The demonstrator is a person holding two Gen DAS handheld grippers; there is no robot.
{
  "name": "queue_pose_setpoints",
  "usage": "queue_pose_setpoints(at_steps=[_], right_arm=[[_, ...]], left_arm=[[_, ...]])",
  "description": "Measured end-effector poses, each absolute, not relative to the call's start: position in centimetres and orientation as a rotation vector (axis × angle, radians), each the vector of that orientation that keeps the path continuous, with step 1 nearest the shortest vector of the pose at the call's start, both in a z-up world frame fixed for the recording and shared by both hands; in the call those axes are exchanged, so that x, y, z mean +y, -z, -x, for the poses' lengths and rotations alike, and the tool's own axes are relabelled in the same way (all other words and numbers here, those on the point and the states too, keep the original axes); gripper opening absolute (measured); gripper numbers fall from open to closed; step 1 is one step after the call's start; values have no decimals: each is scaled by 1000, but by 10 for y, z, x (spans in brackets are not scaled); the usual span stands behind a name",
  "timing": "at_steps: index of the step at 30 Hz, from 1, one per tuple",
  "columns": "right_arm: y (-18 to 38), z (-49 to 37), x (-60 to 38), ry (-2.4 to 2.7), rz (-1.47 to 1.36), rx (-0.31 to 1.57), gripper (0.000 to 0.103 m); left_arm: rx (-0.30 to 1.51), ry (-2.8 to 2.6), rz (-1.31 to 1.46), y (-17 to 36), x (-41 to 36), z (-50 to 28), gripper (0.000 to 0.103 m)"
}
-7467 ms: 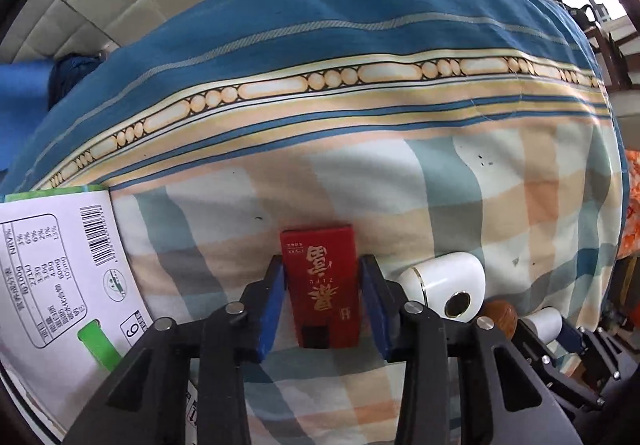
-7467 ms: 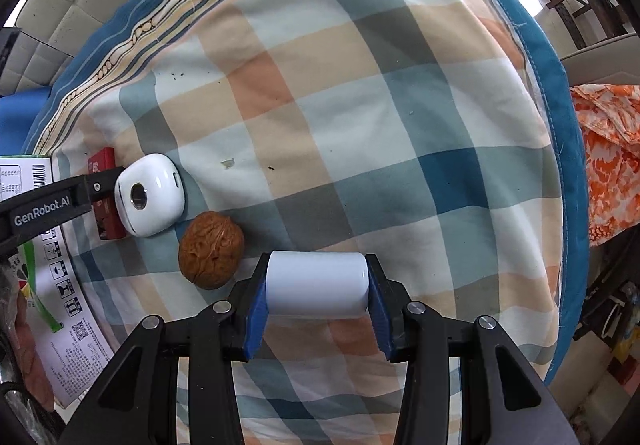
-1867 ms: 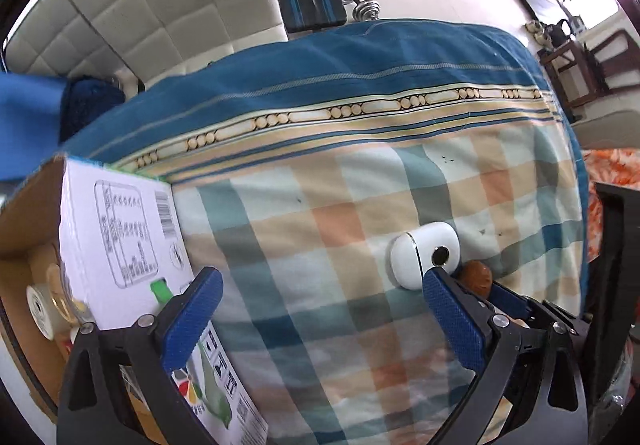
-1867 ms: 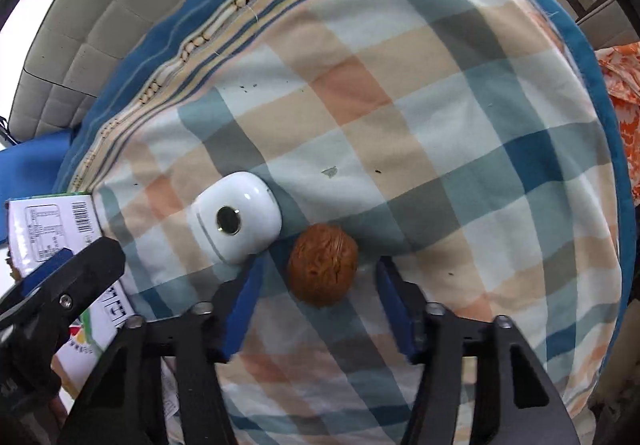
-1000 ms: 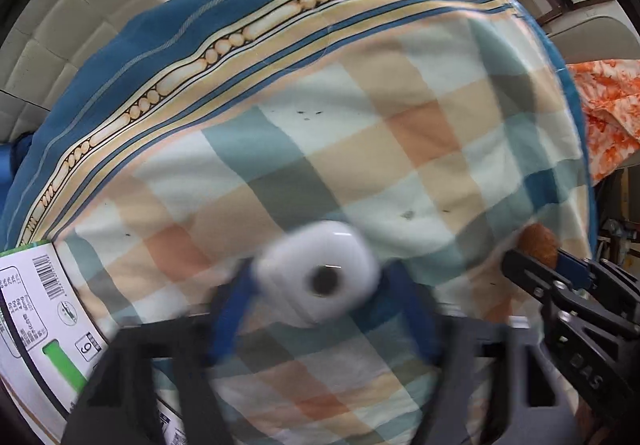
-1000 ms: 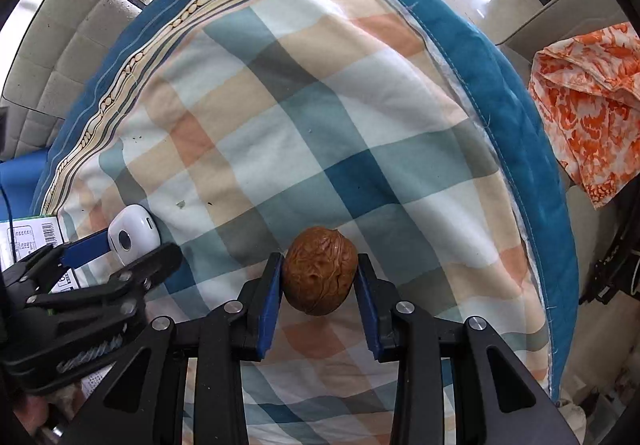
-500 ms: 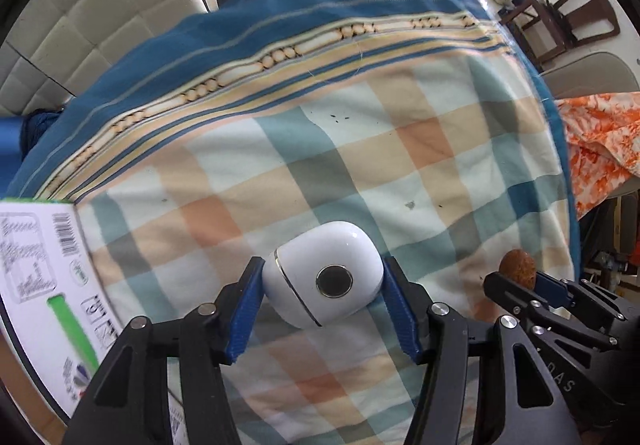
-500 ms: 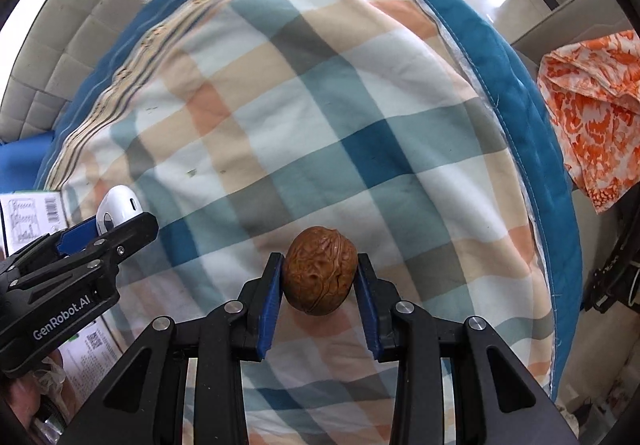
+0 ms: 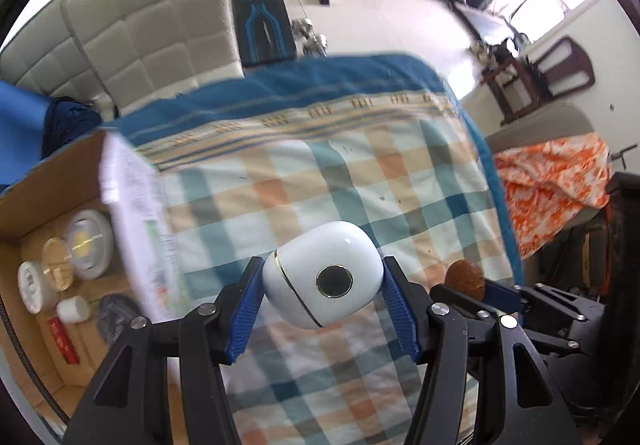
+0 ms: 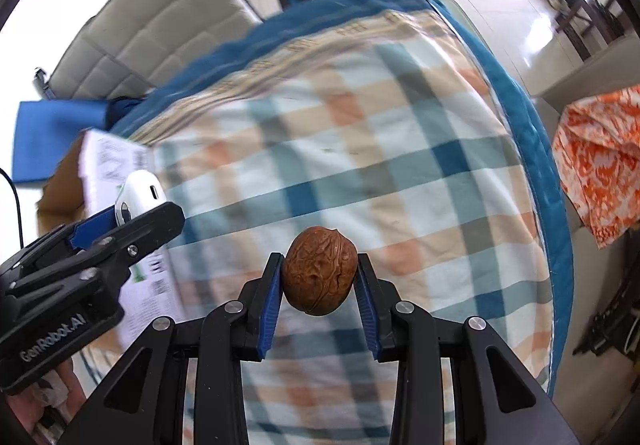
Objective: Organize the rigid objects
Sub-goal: 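Carry the white case and walnut into the box with both grippers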
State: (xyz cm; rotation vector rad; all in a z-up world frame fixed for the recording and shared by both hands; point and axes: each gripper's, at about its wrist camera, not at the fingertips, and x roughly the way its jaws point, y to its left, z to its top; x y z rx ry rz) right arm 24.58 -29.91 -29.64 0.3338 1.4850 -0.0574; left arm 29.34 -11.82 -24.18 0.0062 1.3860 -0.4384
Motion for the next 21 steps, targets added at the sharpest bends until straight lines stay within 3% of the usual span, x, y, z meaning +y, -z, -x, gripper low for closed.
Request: queue_pose_setpoints(at_steps=[11,21], right_arm=[[238,-230,-147,-180,-277,1434,37],[285,-230,-22,-282,-184,1526,37]], left_arm=[[1293,292,79,191,18,-257,55],[1399,147,234,248,145,-235,55]])
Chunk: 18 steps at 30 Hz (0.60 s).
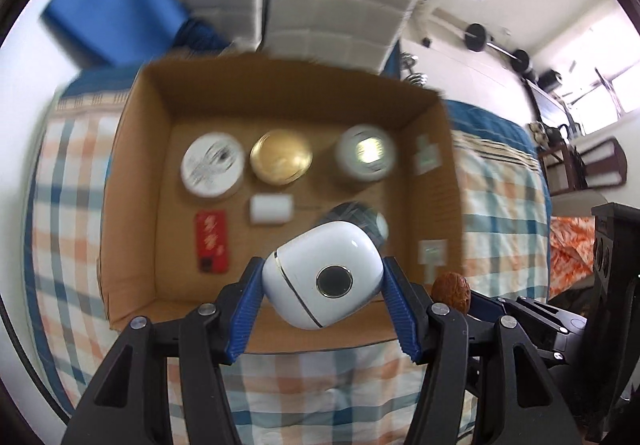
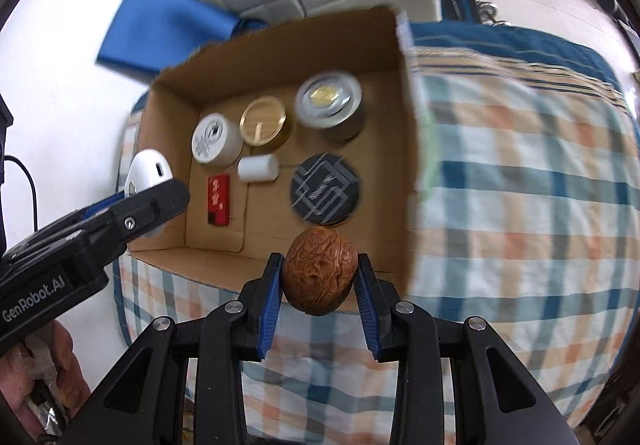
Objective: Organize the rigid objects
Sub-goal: 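Carry the white case and walnut into the box with both grippers, then lower the white case and walnut into the box and open both grippers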
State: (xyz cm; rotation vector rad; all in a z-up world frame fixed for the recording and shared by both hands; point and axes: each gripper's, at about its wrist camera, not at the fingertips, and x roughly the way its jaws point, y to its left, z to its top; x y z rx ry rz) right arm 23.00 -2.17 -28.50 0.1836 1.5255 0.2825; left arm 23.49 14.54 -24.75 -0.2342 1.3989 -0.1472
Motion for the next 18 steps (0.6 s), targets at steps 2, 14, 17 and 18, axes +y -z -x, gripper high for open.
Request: queue_pose_setpoints(at_steps=[2,14,17,18], right_arm=[[305,-235,-6,-277,-188,1561,37],[386,-245,33,-220,-156,1719,37],[395,-244,32,-199,-138,1738,37],[398,-244,30,-190,-139,1750,37]], left_arm=[[1439,140,274,268,159,-236,55],[1661,181,359,369,173,-246,56],[1690,189,344,378,169,-245,56],[1696,191,334,380,168,-246,56]])
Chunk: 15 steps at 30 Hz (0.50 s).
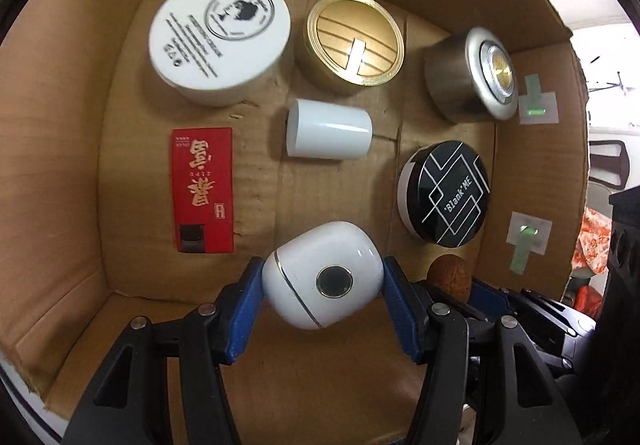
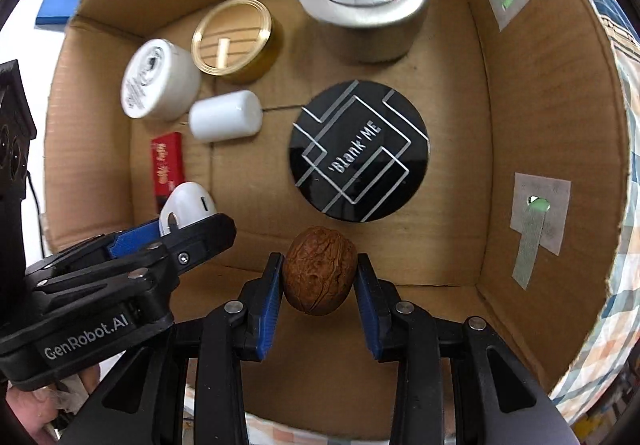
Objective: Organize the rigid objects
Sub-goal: 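Lower the white case and walnut into the box and open both grippers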
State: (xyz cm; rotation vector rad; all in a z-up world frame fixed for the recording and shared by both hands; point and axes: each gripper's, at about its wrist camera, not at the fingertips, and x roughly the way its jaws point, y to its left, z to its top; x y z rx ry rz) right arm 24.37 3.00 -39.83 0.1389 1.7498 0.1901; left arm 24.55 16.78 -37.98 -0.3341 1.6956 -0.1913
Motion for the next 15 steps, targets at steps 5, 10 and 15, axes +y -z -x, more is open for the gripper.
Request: queue_pose_setpoints(at_steps=[5,10,15], right_arm=[[410,-241,30,-152,-133,1776,38],[411,-238,33,-133,-102,1776,38],[405,-237,34,-118,-74,1773,40]], left_arm=[[1734,156,247,392,162,-245,56],[1757,145,220,398,167,-245,56],[1735,151,234,385,171,-246,60]])
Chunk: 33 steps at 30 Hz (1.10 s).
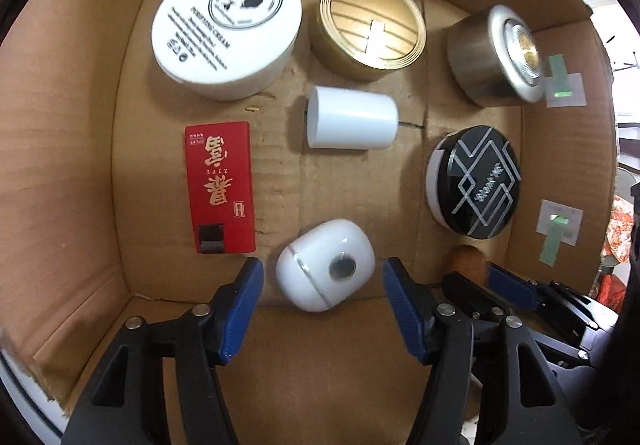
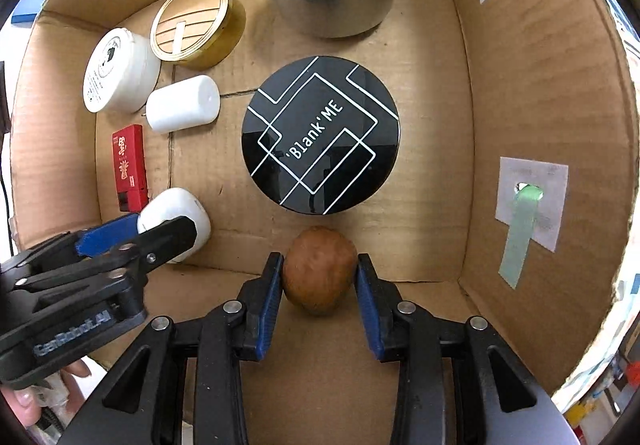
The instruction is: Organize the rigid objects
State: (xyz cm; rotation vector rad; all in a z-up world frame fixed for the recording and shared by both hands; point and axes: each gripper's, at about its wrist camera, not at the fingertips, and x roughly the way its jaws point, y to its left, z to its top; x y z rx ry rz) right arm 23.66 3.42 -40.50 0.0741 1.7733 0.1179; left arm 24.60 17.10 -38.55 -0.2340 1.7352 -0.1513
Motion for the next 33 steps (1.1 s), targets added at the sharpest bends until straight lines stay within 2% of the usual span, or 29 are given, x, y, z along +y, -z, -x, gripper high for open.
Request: queue_pose_setpoints(at_steps=[1,6,14,16,19,21,24,26,33], right_arm=[[401,-236,34,-118,-67,1769,41],[379,-234,39,-118,-32,1728,61],[337,-234,36,-99,9,1649,66],[327,-234,32,-89,16,1629,73],[317,-240,24,-80,11,1607,77],[311,-236,20,-73,9,1593,87],[307,-236,17,-51,12,1572,99],[301,-237,11,-33,14,1552,103],[299,-233,5,-11,14,1522,103]], left_arm=[[1731,153,235,383,171,-246,60],[1684,147,224,358,170,-248,60],[1578,124,173,307,172,-243,61],[1537,111,157,291,171,-241,88],[1485,89,135,271,173,-238,95],[1464,67,110,263,176,-238,102],[1440,39,101,259,180,-236,103],[1435,33,99,258,182,-235,103],[1403,-3,76,247,182,-222,103]])
